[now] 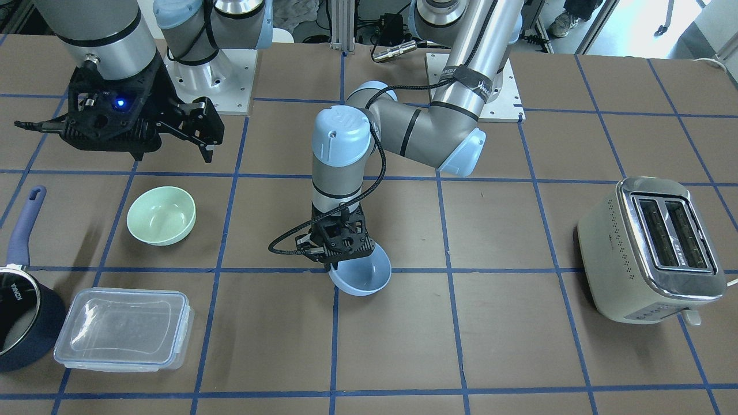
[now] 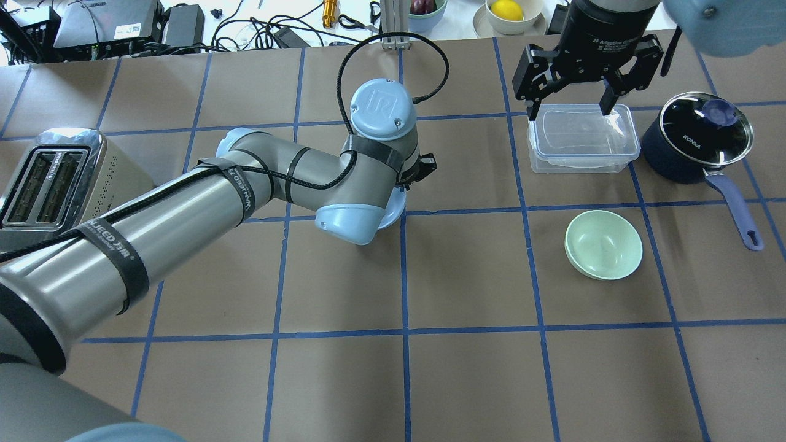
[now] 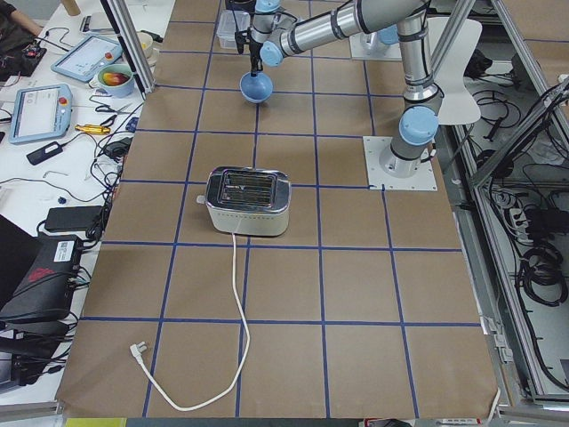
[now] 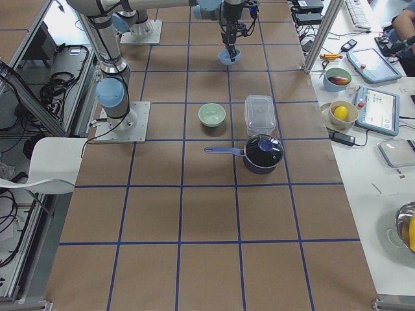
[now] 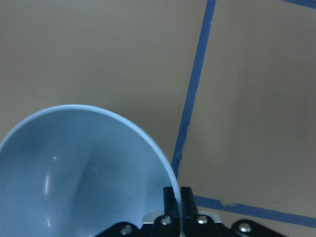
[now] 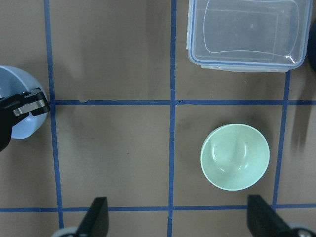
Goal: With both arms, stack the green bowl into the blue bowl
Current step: 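Carry the light blue bowl to the table center, release, and raise the left gripper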
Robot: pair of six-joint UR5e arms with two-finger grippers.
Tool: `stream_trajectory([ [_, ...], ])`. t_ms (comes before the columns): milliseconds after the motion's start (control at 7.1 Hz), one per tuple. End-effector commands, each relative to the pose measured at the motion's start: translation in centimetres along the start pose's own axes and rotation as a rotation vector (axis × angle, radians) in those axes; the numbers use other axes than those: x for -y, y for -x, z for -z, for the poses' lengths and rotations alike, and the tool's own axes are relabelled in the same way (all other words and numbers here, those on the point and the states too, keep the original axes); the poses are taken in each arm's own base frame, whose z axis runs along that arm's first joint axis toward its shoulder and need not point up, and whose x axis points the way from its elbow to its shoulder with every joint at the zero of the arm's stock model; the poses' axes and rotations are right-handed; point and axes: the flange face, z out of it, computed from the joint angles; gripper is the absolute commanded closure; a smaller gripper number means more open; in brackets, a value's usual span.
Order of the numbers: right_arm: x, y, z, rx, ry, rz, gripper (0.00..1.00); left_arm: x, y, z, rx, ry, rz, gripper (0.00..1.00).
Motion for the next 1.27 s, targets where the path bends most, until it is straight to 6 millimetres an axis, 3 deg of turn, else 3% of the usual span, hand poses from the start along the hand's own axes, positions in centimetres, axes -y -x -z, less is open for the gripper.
stream_trajectory([
  [0, 0.7, -0.2, 0.1, -0.011, -0.054, 0.006, 0.02, 1.4, -1.2, 1.5, -0.034, -0.031, 0.006, 0.0],
  [141, 0.7, -0.2, -0.1, -0.012, -0.047, 0.007, 0.0, 3.5, 0.5, 4.2, -0.037, -0.066, -0.089, 0.0],
  [282, 1.0, -0.5, -0.4, -0.01, -0.045, 0.008, 0.0, 7.5, 5.3, 7.8, -0.009, -0.068, -0.123, 0.0],
  [423, 1.7, -2.3, -2.9, -0.012, 0.003, -0.018, 0.0, 10.4, 10.2, 11.6, -0.037, -0.03, -0.171, 0.0],
  [563, 1.9, -6.1, -6.4, 0.003, 0.065, -0.071, 0.0, 12.6, 16.3, 15.1, 0.015, 0.01, -0.26, 0.0],
  [704, 1.9, -9.7, -10.4, 0.002, 0.07, -0.062, 0.0, 13.4, 21.4, 18.7, 0.039, 0.046, -0.271, 0.0],
  [986, -0.6, -15.6, -19.4, 0.003, 0.045, 0.032, 0.0, 10.5, 22.9, 26.7, 0.083, 0.088, -0.26, 0.0],
  [1127, -2.6, -19.1, -23.4, -0.009, 0.007, 0.043, 0.0, 9.3, 23.3, 28.6, 0.104, 0.085, -0.262, 0.0],
])
